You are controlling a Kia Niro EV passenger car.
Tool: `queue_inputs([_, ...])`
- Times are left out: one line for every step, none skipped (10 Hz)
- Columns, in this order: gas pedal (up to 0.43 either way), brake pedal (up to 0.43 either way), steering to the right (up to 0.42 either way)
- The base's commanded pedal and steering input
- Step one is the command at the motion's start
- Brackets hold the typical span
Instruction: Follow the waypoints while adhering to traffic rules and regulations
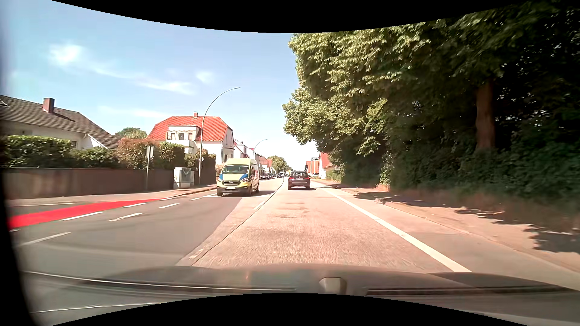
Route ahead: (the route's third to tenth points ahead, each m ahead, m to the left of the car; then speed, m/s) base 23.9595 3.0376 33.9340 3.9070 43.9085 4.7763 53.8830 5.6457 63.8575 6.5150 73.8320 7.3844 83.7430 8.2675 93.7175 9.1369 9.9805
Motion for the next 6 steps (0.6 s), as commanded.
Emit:
queue_inputs([0.0, 0.006, -0.01])
queue_inputs([0.0, 0.006, -0.01])
queue_inputs([0.0, 0.006, -0.01])
queue_inputs([0.0, 0.006, -0.01])
queue_inputs([0.0, 0.006, -0.009])
queue_inputs([0.0, 0.006, -0.008])
